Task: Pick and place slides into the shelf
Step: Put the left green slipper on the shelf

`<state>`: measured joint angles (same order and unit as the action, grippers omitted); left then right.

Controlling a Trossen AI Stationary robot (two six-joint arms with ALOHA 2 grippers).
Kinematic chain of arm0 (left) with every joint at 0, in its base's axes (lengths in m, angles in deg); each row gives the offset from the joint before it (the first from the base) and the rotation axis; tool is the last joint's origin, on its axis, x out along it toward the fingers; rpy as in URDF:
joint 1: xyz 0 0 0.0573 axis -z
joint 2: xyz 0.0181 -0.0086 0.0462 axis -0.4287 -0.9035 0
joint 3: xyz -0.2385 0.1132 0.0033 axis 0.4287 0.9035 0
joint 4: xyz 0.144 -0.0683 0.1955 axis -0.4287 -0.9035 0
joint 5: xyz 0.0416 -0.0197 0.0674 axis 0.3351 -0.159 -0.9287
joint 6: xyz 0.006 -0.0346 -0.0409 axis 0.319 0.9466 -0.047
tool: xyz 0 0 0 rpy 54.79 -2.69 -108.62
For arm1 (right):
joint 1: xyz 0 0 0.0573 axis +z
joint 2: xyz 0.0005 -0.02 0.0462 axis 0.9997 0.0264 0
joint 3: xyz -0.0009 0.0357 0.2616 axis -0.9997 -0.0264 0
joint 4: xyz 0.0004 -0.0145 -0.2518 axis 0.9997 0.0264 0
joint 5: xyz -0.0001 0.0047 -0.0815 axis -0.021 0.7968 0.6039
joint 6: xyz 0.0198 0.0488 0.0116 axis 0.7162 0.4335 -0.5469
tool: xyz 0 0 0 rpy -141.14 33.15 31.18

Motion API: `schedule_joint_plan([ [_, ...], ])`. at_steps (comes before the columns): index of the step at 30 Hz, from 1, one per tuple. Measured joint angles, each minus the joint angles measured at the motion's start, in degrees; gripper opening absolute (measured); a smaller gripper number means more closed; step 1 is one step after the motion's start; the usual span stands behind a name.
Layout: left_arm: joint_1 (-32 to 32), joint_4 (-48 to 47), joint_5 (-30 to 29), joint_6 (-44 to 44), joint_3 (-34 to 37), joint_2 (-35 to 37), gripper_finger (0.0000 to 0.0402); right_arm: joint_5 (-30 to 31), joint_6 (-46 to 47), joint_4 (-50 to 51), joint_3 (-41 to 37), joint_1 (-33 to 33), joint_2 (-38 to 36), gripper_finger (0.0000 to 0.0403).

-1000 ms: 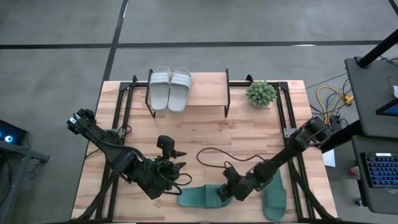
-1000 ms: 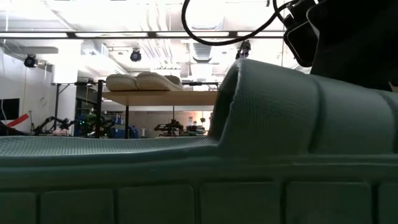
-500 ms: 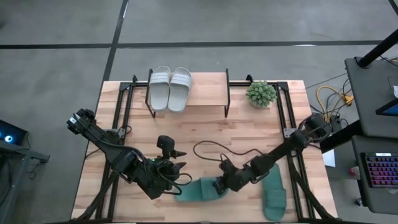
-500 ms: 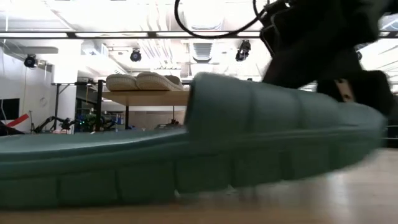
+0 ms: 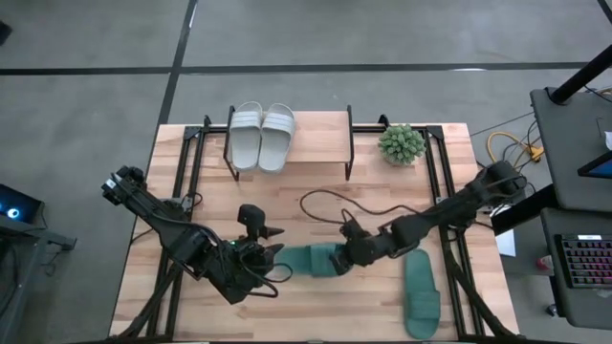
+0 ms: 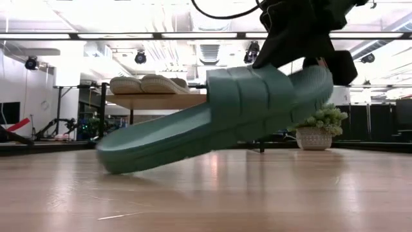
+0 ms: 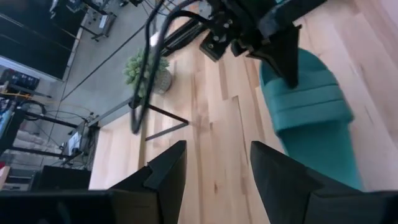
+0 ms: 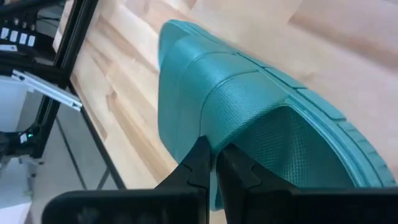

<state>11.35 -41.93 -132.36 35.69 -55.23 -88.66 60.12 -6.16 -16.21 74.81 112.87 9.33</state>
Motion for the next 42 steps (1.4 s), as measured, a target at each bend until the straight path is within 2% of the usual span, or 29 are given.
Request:
schedule_joint_plan([
  [8,0.00,-0.79,-1.04,0.09,0.03,1.50,0.0163,3.14,-3.58,5.07,0.02,-3.71,-5.95,0.0009],
  [25,0.00,-0.71,-2.19,0.31,0.58,1.52,0.0163,6.39,-12.58,5.75,1.76,-9.89,-12.90,0.0008],
  [32,0.00,-0.24,-3.33,0.70,0.68,1.49,0.0163,7.70,-16.42,6.79,6.02,-10.21,-13.18,0.0008],
  [42,-0.01,-0.26,-3.37,3.67,0.70,1.45,0.0163,11.37,-22.52,18.76,16.95,-12.36,-13.16,0.0008],
])
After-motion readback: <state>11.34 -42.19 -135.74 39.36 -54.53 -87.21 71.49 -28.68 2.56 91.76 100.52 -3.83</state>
